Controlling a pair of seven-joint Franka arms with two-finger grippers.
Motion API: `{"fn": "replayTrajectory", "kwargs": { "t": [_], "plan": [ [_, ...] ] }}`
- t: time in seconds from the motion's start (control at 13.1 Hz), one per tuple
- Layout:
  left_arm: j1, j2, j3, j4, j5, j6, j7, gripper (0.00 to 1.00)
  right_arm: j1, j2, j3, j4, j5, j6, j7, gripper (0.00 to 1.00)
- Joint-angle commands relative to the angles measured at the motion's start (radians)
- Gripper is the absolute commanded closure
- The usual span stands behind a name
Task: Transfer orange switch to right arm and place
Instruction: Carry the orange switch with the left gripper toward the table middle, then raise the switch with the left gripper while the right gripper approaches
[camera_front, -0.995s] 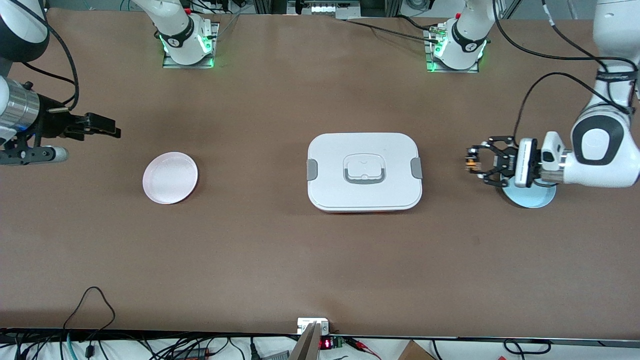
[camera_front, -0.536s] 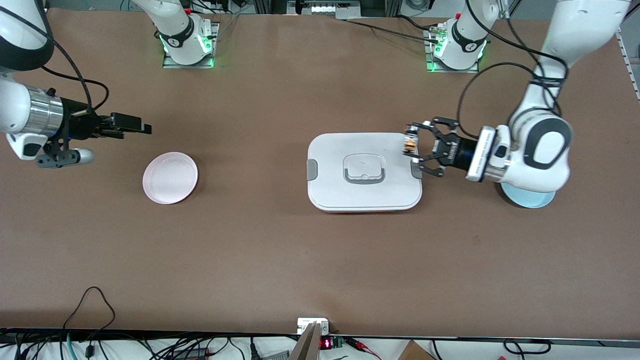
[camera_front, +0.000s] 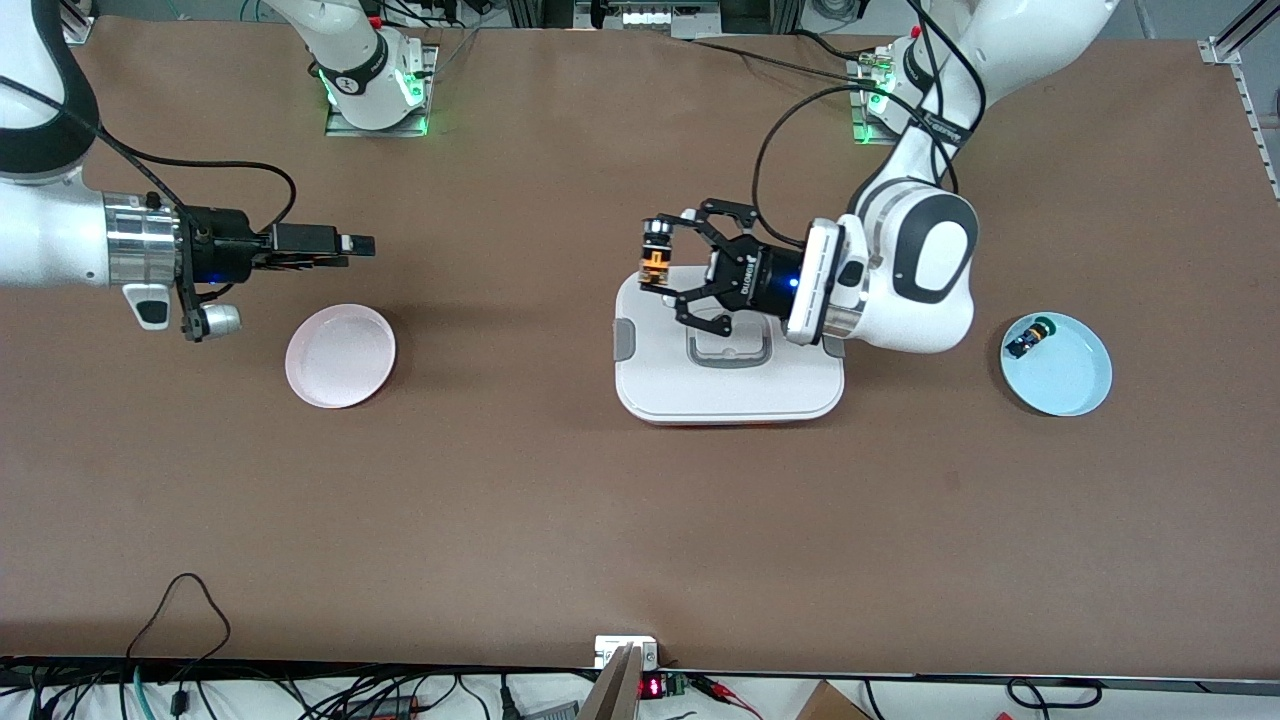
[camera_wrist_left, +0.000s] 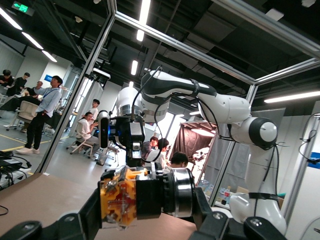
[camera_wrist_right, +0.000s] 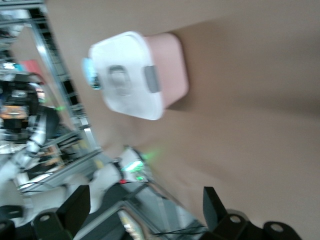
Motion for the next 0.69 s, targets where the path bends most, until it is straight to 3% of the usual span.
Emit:
{"fn": "replayTrajectory", "kwargs": {
  "t": [0.0, 0.23, 0.46, 0.61],
  "plan": [
    [-0.076, 0.028, 0.004, 0.072, -0.024, 0.133, -0.009, 1.0, 0.001, 0.005, 0.0, -0.047, 0.158, -0.006, -0.025, 0.0],
    [-0.121, 0.037, -0.033, 0.121, -0.033, 0.285, -0.007, 1.0, 0.024, 0.019, 0.001, -0.05, 0.274, -0.01, -0.016, 0.0],
    [-0.156, 0.065, -0.033, 0.171, -0.068, 0.333, -0.007, 1.0, 0.026, 0.04, 0.001, -0.056, 0.362, -0.021, -0.017, 0.0],
    [-0.198, 0.076, -0.033, 0.191, -0.121, 0.383, -0.007, 1.0, 0.029, 0.051, 0.001, -0.102, 0.476, -0.029, -0.025, 0.0]
  ]
}}
